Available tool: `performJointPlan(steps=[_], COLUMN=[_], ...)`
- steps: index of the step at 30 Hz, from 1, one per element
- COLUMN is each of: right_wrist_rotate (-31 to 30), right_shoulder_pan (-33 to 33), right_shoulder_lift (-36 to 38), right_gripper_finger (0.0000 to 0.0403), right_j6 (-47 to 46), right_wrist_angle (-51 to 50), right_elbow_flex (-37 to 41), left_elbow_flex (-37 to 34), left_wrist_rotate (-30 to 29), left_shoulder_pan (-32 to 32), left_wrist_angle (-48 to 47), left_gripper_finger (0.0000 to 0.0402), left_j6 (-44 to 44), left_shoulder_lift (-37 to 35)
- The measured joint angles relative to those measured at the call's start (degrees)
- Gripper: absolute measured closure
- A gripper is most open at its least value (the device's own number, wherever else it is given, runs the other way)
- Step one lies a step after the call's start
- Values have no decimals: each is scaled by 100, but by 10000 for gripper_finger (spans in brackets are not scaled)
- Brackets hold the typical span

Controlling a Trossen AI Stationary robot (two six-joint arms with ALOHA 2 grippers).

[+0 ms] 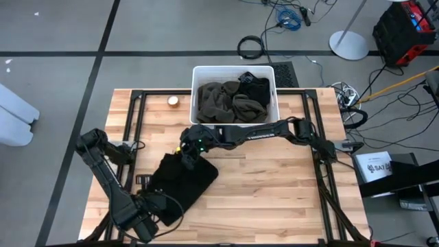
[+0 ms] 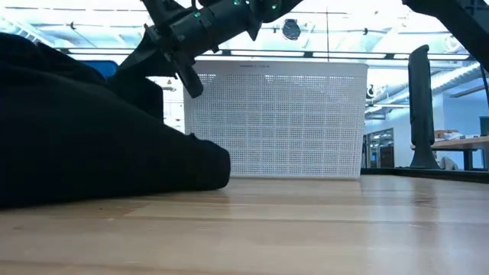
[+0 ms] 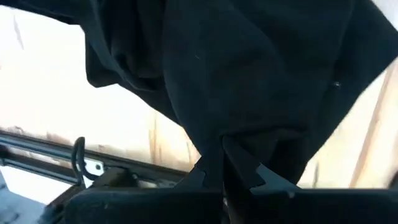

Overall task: Fold laundry
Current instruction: Fold the black shirt

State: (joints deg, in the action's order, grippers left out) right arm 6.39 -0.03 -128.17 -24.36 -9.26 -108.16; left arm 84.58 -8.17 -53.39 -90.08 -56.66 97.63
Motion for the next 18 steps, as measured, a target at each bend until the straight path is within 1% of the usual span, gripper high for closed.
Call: performJointPlan(steps=[3, 6, 10, 14, 16, 18], right_wrist_rotate=[-8, -4, -8, 27, 169, 469], right_shoulder_pan=[4, 9, 2, -59, -95, -144], right_shoulder_lift=[-1, -1, -1, 36, 95, 172], right_gripper_finger=[398, 375, 321, 262, 238, 220], right_j6=[5, 106, 146, 145, 185, 292], right_wrist_angle=[24, 31, 10, -37, -87, -112], right_elbow_flex=[-5, -5, -5, -5, -3, -3], left_elbow_flex=[-169, -188, -188, -188, -188, -175], left_wrist_rotate=[-229, -392, -318, 26, 81, 53], left_shoulder_pan=[-93, -143, -144, -140, -140, -159], left_wrist_angle=[-3, 6, 6, 3, 4, 6], left_gripper_finger=[393, 363, 307, 256, 244, 240], left_j6=[43, 342, 451, 448, 356, 301], left_shoulder_lift=[-83, -84, -85, -90, -90, -101])
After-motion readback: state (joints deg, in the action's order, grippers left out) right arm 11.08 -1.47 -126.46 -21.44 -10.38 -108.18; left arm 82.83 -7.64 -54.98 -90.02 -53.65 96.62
